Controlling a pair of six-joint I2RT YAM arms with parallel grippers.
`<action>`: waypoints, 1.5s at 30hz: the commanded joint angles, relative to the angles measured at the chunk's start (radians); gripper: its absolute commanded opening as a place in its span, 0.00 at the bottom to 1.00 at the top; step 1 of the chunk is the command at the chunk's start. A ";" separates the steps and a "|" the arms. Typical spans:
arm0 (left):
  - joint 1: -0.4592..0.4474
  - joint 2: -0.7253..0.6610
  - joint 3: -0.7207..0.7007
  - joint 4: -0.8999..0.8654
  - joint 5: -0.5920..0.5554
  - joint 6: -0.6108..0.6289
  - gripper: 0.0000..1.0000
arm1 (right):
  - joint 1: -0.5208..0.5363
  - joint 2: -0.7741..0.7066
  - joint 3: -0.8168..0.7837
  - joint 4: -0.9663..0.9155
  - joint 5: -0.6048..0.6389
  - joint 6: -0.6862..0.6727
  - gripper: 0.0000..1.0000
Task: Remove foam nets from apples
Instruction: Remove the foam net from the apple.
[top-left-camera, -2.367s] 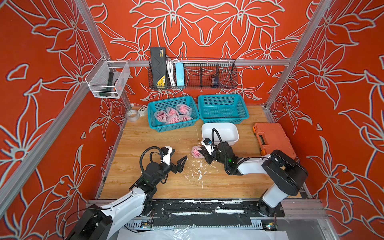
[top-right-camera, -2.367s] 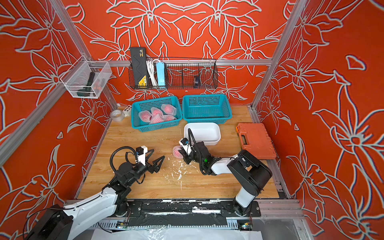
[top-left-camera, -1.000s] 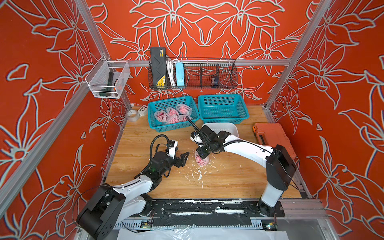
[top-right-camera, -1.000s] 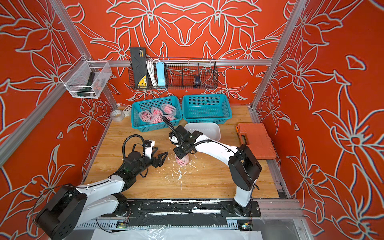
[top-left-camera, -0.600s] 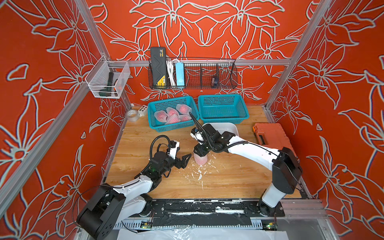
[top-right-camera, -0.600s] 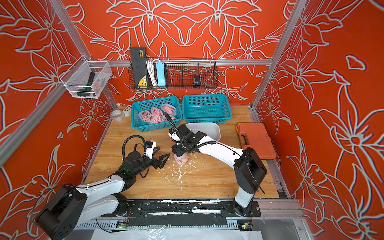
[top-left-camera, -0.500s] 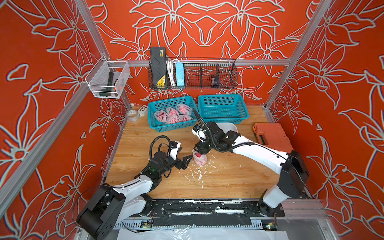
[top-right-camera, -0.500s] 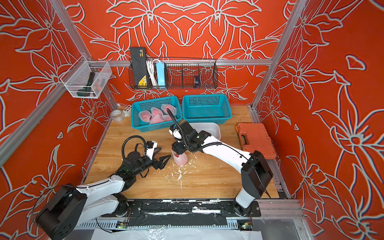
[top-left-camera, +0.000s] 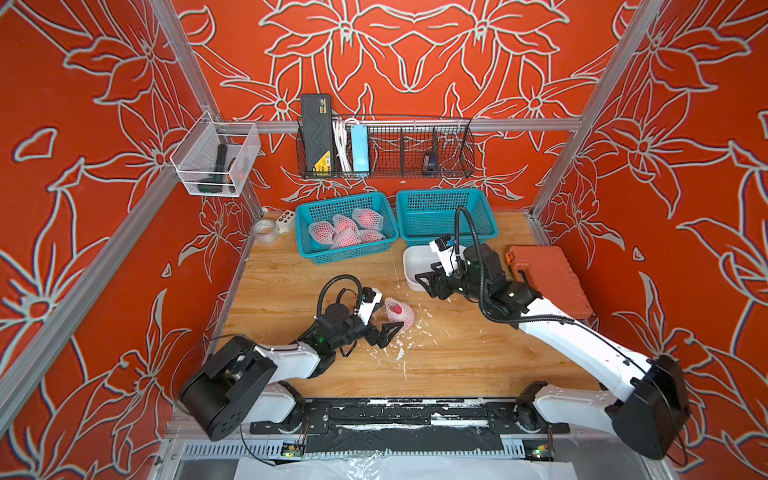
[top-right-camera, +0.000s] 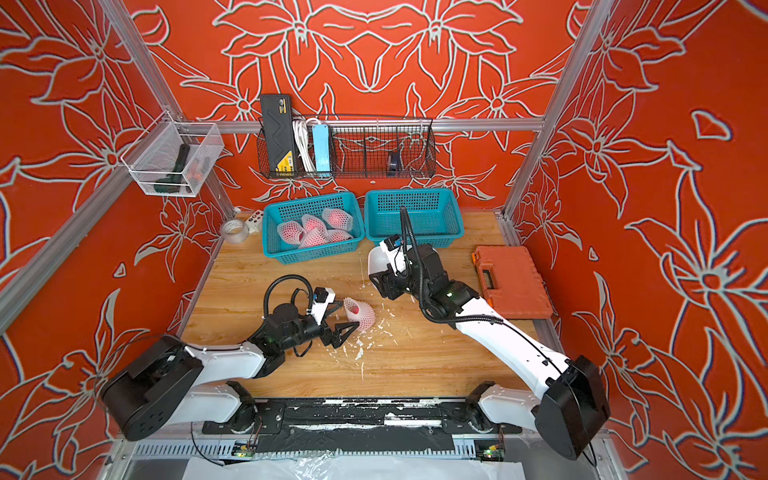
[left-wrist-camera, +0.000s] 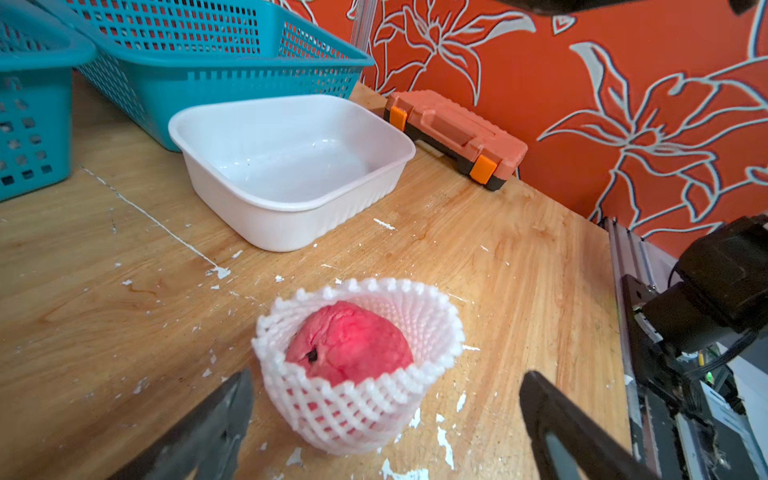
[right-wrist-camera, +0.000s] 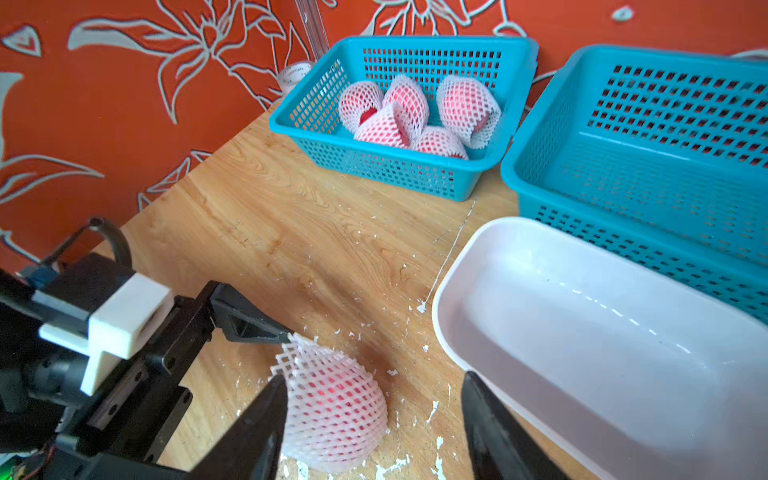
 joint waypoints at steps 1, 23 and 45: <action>-0.007 0.076 0.036 0.118 -0.010 -0.018 0.97 | 0.001 0.015 -0.072 0.144 -0.050 0.022 0.67; -0.007 0.229 0.231 0.035 0.051 0.067 0.12 | -0.002 -0.254 -0.514 0.594 0.265 -0.012 0.69; -0.025 0.197 0.563 -0.610 0.032 0.118 0.00 | -0.005 -0.249 -0.538 0.601 0.327 -0.015 0.69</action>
